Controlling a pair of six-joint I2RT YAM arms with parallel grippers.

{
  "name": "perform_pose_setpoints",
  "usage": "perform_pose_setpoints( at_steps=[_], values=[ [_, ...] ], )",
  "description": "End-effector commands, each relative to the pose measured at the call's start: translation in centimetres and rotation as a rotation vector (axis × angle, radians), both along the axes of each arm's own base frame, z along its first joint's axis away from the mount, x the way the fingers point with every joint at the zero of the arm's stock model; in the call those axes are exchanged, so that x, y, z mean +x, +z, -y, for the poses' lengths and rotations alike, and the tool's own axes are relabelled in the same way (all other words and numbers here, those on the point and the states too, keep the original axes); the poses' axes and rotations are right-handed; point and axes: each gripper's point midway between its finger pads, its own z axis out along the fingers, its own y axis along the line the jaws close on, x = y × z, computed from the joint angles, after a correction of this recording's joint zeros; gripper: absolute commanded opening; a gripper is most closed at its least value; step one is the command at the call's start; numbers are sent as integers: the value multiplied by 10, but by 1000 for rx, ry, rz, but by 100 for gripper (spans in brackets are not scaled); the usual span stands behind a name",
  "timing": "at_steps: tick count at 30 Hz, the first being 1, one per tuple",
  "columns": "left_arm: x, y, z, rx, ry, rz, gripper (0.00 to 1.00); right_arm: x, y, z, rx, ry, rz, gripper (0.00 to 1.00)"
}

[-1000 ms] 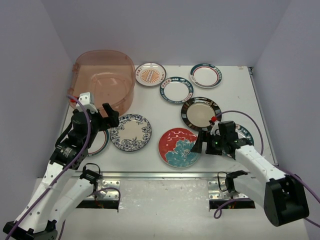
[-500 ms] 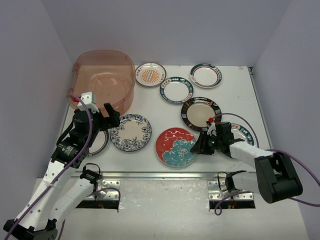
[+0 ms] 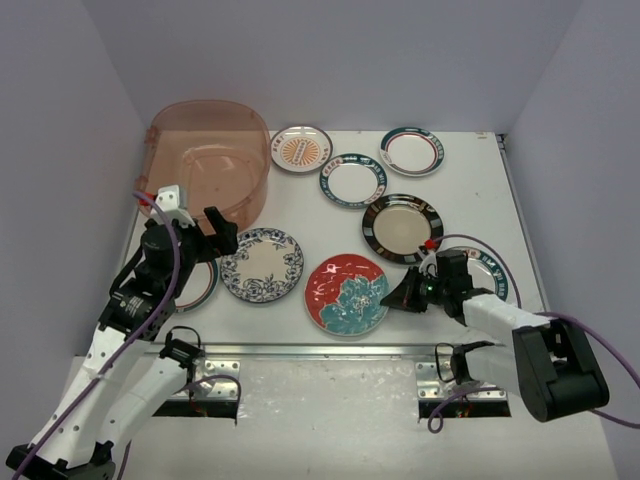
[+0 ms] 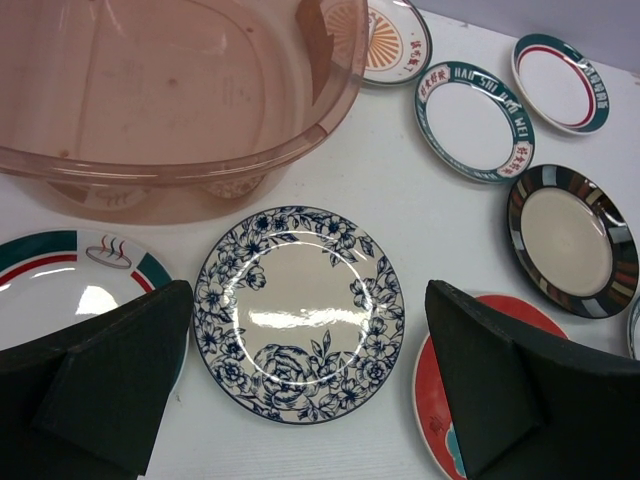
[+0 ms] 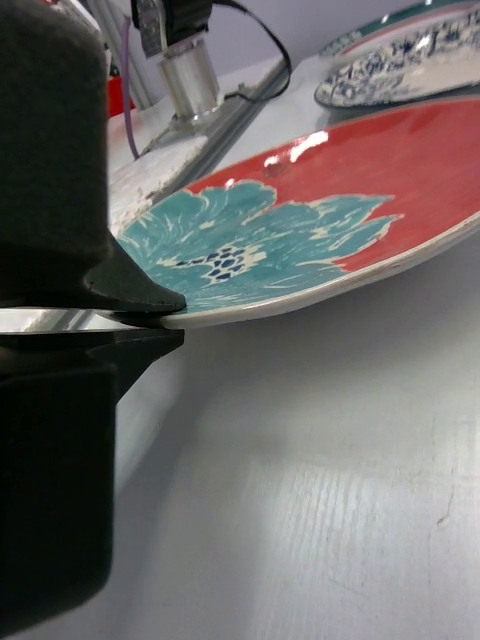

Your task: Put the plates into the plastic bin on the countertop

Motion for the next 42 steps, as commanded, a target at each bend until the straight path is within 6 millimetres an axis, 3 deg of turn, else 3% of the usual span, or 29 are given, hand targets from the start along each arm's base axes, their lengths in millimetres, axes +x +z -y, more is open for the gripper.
perform_pose_setpoints(
  at_steps=[1, 5, 7, 12, 16, 21, 25, 27, 31, 33, 34, 35, 37, 38, 39, 40, 41, 42],
  values=[
    [5, 13, 6, -26, -19, 40, 100, 17, 35, -13, 128, -6, 111, 0],
    [0, 22, 31, -131, -120, 38, 100, 25, 73, -24, 260, 8, 153, 0],
    [-3, 24, 53, -209, -224, 39, 100, 29, 92, -27, 310, 16, 181, 0],
    [-5, 0, 96, -350, -400, -51, 100, 37, 133, -29, 379, 21, 251, 0],
    [-2, -38, 123, -414, -500, -185, 100, 40, 166, -33, 425, 50, 313, 0],
    [-1, -51, 151, -518, -610, -245, 100, 31, 198, -42, 552, 132, 332, 0],
    [2, -44, 167, -561, -666, -237, 99, 24, 220, -46, 609, 194, 369, 0],
    [6, -40, 170, -561, -669, -231, 90, 23, 227, -46, 615, 209, 388, 0],
    [8, -33, 176, -574, -694, -214, 50, 19, 236, -46, 631, 235, 416, 0],
    [7, -31, 180, -588, -716, -216, 41, 17, 239, -47, 644, 247, 418, 0],
    [7, -31, 181, -592, -720, -218, 28, 17, 241, -47, 646, 251, 425, 0],
    [7, -30, 182, -596, -731, -220, 5, 17, 242, -47, 648, 257, 429, 0],
    [9, -25, 183, -595, -732, -211, 0, 18, 242, -48, 643, 259, 434, 0],
    [11, -21, 182, -588, -720, -202, 0, 20, 242, -47, 633, 263, 451, 11],
    [14, -17, 179, -580, -698, -189, 0, 22, 240, -47, 623, 254, 457, 32],
    [22, 2, 174, -559, -667, -138, 0, 27, 229, -46, 595, 218, 414, 69],
    [28, 16, 169, -540, -631, -101, 0, 31, 217, -45, 561, 184, 375, 94],
    [36, 21, 160, -521, -570, -93, 0, 38, 207, -42, 502, 156, 374, 99]
  ],
)
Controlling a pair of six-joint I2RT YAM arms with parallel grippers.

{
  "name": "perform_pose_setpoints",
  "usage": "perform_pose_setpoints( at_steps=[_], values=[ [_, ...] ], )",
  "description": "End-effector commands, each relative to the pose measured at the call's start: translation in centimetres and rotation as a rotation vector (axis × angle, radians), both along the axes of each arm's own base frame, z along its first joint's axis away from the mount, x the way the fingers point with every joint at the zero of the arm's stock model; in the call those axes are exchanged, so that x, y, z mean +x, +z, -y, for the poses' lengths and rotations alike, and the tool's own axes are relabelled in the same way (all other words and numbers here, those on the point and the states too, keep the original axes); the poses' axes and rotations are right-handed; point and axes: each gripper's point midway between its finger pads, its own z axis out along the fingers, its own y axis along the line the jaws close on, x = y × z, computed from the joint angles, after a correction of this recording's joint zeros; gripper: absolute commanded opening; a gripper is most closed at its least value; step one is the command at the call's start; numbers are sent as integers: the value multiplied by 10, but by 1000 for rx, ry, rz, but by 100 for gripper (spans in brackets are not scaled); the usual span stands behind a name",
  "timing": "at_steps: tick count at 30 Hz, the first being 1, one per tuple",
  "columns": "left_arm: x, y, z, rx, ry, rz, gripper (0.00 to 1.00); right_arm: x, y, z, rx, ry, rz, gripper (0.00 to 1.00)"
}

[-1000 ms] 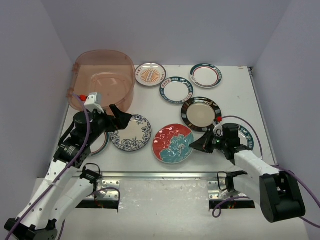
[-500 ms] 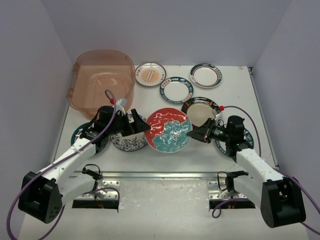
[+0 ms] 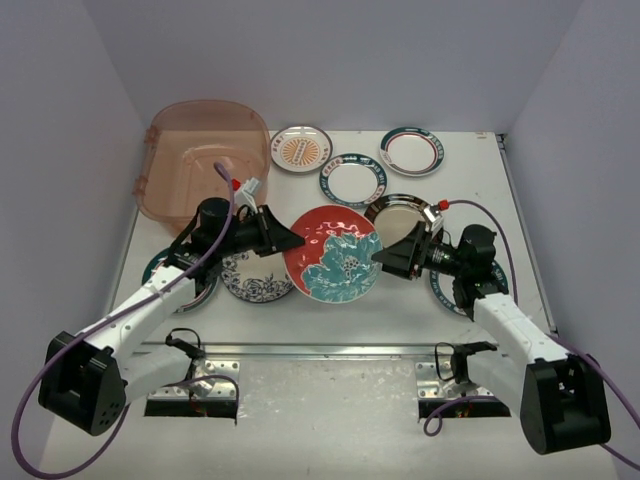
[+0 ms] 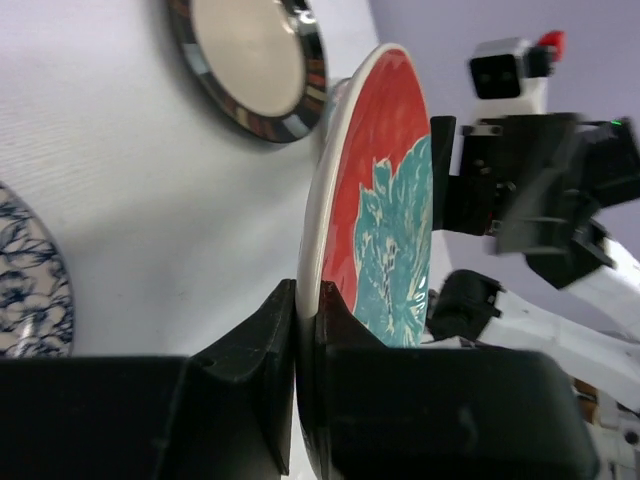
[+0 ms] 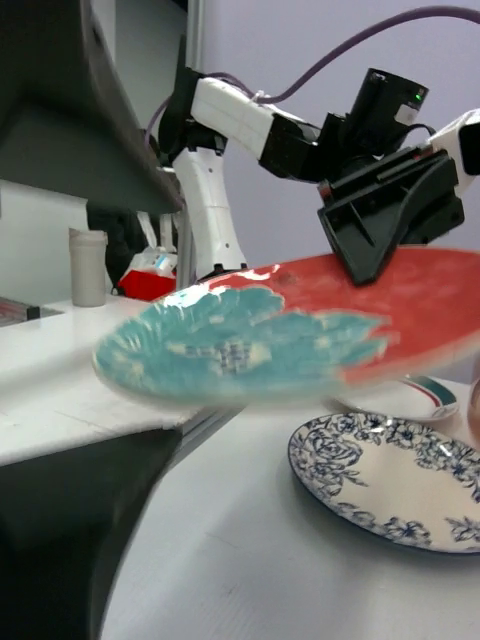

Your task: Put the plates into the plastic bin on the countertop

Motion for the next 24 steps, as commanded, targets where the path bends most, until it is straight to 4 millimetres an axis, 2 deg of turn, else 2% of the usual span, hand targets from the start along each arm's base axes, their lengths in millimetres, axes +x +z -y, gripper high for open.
perform_pose_setpoints(
  at_steps=[1, 3, 4, 6, 7, 9, 10, 12, 15, 18, 20, 21, 22, 24],
  values=[
    [34, 62, -28, 72, 208, 144, 0, 20, 14, 5, -147, -41, 180, 99],
    [52, 84, -60, 96, 332, 127, 0, 34, -12, 21, -318, -131, 146, 99],
    [63, 99, -81, 75, 394, 137, 0, 34, -23, 28, -377, -157, 103, 99],
    [71, 118, -107, 28, 446, 151, 0, 44, -32, 43, -479, -236, 126, 99],
    [79, 130, -131, 21, 523, 160, 0, 45, -36, 48, -508, -256, 123, 99],
    [88, 144, -158, 16, 609, 165, 0, 45, -36, 50, -523, -265, 131, 99],
    [97, 150, -182, 12, 684, 163, 0, 45, -36, 51, -531, -269, 141, 99],
    [111, 156, -206, 4, 764, 145, 0, 45, -36, 52, -539, -267, 151, 99],
    [141, 148, -264, 50, 960, 84, 0, 44, -34, 51, -542, -255, 170, 99],
    [167, 132, -306, 106, 1118, 45, 0, 42, -36, 50, -541, -236, 183, 99],
    [191, 116, -320, 137, 1148, 8, 0, 40, -37, 49, -541, -219, 192, 99],
    [197, 112, -320, 138, 1136, -3, 0, 40, -38, 48, -544, -214, 195, 99],
    [218, 97, -321, 145, 1104, -43, 0, 39, -39, 48, -544, -202, 193, 99],
    [244, 74, -323, 158, 1069, -98, 0, 36, -41, 46, -535, -190, 188, 99]
  ],
)
